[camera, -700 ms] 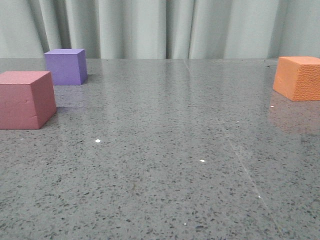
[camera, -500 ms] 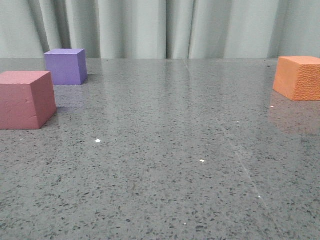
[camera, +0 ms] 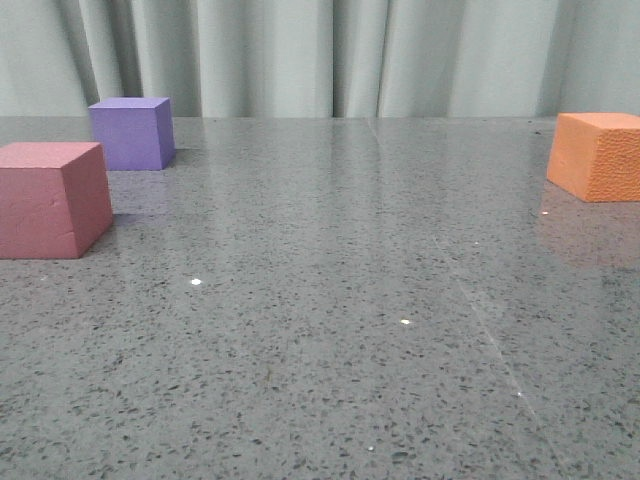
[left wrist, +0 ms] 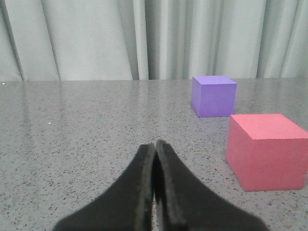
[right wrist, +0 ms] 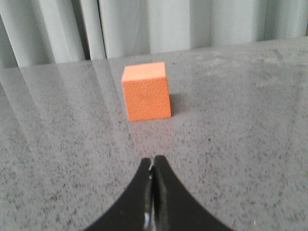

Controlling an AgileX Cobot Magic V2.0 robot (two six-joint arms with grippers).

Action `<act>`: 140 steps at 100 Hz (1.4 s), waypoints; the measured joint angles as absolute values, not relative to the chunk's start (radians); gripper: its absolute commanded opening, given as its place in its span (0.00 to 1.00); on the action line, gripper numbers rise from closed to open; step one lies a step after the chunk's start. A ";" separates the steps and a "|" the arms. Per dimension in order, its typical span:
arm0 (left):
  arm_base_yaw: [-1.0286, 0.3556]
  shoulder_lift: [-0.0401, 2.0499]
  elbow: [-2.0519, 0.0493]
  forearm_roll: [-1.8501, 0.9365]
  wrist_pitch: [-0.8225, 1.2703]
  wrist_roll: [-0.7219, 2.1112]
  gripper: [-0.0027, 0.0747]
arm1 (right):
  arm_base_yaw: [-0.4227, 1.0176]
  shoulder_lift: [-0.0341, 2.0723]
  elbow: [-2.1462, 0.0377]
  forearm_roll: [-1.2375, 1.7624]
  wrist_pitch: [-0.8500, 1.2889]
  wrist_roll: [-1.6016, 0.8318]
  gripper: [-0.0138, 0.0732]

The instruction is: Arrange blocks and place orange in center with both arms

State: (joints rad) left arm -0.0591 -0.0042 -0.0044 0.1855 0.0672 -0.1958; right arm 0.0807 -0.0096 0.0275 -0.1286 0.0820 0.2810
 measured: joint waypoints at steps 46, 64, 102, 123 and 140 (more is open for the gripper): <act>-0.059 -0.004 -0.004 0.185 0.067 -0.196 0.01 | 0.081 0.132 -0.398 -0.124 0.503 0.281 0.02; -0.059 -0.004 -0.004 0.185 0.067 -0.196 0.01 | 0.081 0.338 -0.607 -0.124 0.666 0.281 0.02; -0.059 -0.004 -0.004 0.185 0.067 -0.196 0.01 | 0.081 0.573 -0.690 -0.124 0.688 0.281 0.07; -0.059 -0.004 -0.004 0.185 0.067 -0.196 0.01 | 0.081 0.588 -0.690 -0.122 0.710 0.281 0.52; -0.059 -0.004 -0.004 0.185 0.067 -0.196 0.01 | 0.081 0.588 -0.690 -0.122 0.715 0.281 0.85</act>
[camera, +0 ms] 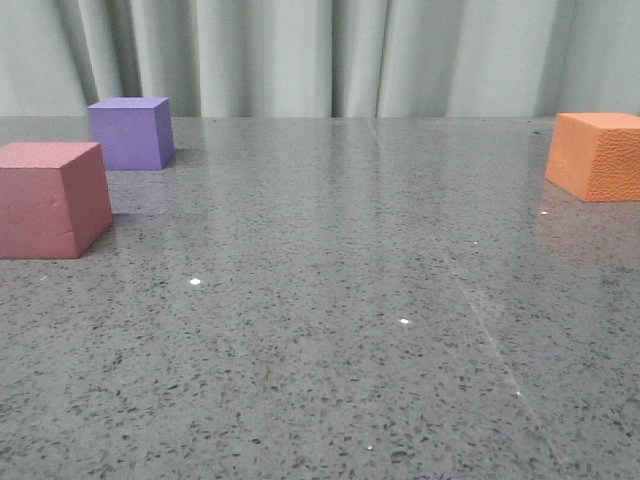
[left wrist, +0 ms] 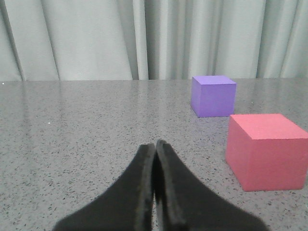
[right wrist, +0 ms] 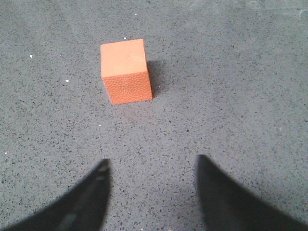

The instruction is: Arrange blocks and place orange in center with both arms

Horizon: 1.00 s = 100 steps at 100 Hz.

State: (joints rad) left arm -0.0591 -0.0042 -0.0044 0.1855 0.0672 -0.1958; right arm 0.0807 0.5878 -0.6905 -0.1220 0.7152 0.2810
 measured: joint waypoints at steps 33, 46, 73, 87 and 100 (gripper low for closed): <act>-0.059 -0.004 -0.004 0.185 0.067 -0.196 0.01 | 0.081 0.666 -0.757 -0.120 0.726 0.276 0.83; -0.059 -0.004 -0.004 0.185 0.067 -0.196 0.01 | 0.081 0.797 -0.871 -0.120 0.746 0.250 0.83; -0.059 -0.004 -0.004 0.185 0.067 -0.196 0.01 | 0.081 1.172 -1.176 -0.116 0.819 0.166 0.83; -0.059 -0.004 -0.004 0.185 0.067 -0.196 0.01 | 0.081 1.327 -1.305 -0.112 0.853 0.146 0.83; -0.059 -0.004 -0.004 0.185 0.067 -0.196 0.01 | 0.081 1.432 -1.381 -0.103 0.869 0.125 0.83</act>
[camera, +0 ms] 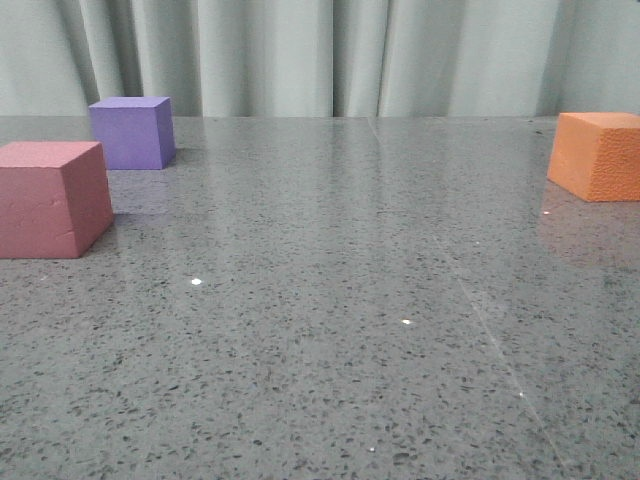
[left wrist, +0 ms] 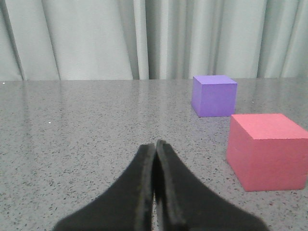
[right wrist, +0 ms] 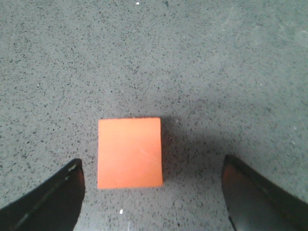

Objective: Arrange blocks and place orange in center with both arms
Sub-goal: 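Lower the right gripper over the orange cube and close on it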

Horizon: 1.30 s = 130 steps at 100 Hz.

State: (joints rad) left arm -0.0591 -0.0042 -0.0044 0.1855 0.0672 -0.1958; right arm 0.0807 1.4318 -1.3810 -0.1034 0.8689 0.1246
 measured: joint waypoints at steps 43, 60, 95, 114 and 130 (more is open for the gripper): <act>-0.059 -0.004 -0.004 0.185 0.067 -0.196 0.01 | 0.081 1.594 -1.416 -0.024 0.886 0.038 0.83; -0.059 -0.004 -0.004 0.185 0.067 -0.196 0.01 | 0.081 1.628 -1.416 -0.022 0.886 0.038 0.83; -0.059 -0.004 -0.004 0.185 0.067 -0.196 0.01 | 0.081 1.721 -1.418 -0.022 0.886 0.038 0.83; -0.059 -0.004 -0.004 0.185 0.067 -0.196 0.01 | 0.081 1.763 -1.418 -0.022 0.881 0.038 0.78; -0.059 -0.004 -0.004 0.185 0.067 -0.196 0.01 | 0.081 1.773 -1.418 -0.022 0.879 0.038 0.48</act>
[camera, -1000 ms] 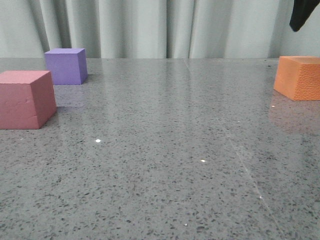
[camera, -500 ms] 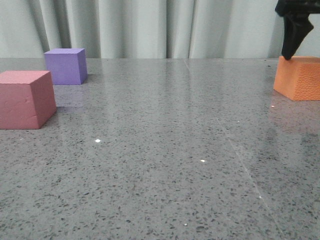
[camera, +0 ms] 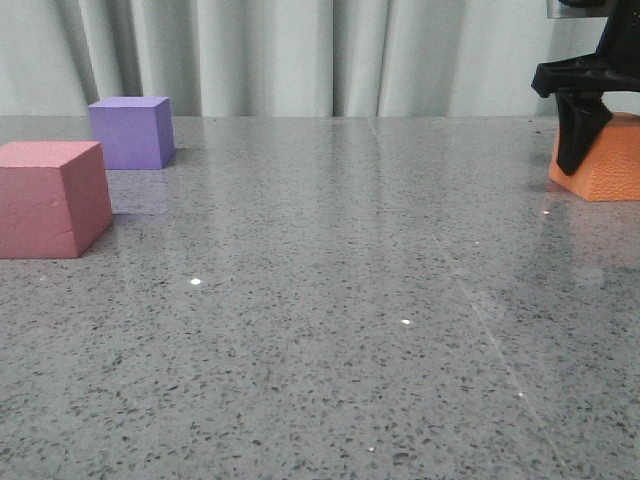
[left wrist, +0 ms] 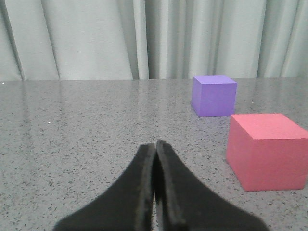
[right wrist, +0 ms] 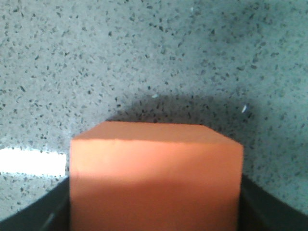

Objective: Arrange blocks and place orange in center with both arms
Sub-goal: 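Lower the right gripper over the orange cube and close on it, then lift the orange cube and carry it toward the table center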

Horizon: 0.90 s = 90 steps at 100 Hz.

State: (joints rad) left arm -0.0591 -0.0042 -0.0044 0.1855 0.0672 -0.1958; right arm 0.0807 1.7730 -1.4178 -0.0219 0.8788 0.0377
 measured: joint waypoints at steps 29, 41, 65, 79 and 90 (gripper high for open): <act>-0.059 -0.004 -0.004 0.185 0.067 -0.196 0.01 | 0.081 1.773 -1.425 -0.022 0.880 0.041 0.30; -0.059 -0.004 -0.004 0.185 0.067 -0.196 0.01 | 0.087 1.773 -1.463 0.000 0.931 0.043 0.30; -0.059 -0.004 -0.004 0.185 0.067 -0.196 0.01 | 0.179 1.773 -1.599 0.048 1.013 0.109 0.30; -0.059 -0.004 -0.004 0.185 0.067 -0.196 0.01 | 0.284 1.773 -1.657 0.050 1.018 0.194 0.30; -0.059 -0.004 -0.004 0.185 0.067 -0.196 0.01 | 0.382 1.777 -1.684 0.009 0.996 0.283 0.30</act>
State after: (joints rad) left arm -0.0591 -0.0042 -0.0044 0.1855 0.0672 -0.1958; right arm 0.3817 1.7770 -1.6844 0.0091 0.9962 0.2830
